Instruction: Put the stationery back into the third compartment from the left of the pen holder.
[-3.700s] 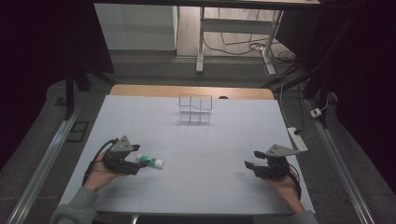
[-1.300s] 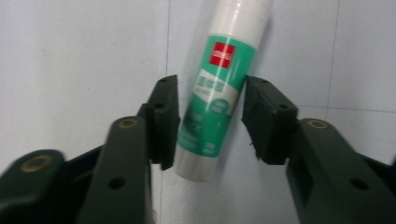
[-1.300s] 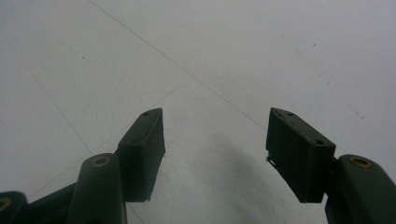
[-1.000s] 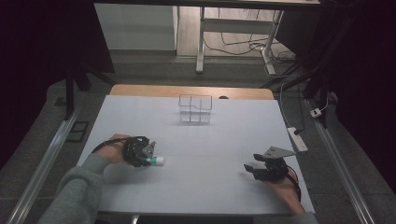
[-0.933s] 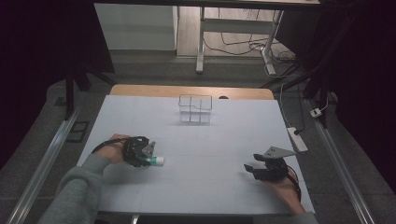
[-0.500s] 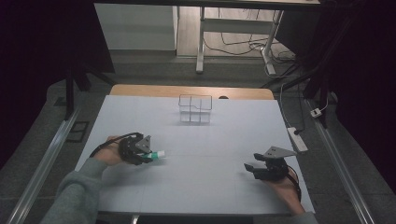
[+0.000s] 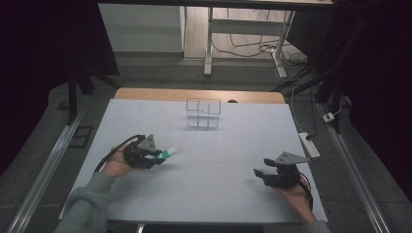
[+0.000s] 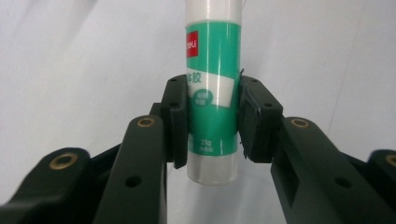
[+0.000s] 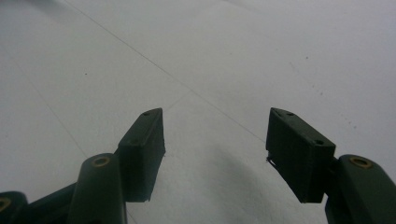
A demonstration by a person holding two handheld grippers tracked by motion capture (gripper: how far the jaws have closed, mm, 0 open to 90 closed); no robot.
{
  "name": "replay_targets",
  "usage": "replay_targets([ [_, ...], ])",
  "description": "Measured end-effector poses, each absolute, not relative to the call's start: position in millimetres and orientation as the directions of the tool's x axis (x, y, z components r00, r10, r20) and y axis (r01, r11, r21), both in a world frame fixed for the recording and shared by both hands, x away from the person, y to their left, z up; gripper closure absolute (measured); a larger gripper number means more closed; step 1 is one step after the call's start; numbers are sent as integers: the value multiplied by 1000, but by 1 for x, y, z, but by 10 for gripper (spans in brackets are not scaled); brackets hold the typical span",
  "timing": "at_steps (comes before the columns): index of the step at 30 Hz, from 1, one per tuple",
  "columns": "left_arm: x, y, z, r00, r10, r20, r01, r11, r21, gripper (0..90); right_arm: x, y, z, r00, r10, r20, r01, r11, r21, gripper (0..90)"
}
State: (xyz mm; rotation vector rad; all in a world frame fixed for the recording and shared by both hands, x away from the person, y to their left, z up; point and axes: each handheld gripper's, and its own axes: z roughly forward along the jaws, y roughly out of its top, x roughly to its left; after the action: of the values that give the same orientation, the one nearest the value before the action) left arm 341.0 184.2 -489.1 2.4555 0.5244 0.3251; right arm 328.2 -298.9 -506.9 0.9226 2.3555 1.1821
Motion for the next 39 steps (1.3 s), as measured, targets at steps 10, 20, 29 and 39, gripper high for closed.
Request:
replay_targets([
  [10,333,168,-486,864,497,73,316,-651,690,655,327,-296,-504,-733,681,-4,383,418,824,354],
  [20,333,149,-492,846,530,59,317,-589,743,655,326,-290,-504,-741,672,4,373,407,834,348],
  [29,330,134,-489,836,547,41,304,-524,795,655,324,-286,-503,-748,663,3,362,404,840,345],
  [39,332,113,-486,838,544,44,280,-498,821,655,323,-273,-500,-766,643,11,335,384,861,338],
])
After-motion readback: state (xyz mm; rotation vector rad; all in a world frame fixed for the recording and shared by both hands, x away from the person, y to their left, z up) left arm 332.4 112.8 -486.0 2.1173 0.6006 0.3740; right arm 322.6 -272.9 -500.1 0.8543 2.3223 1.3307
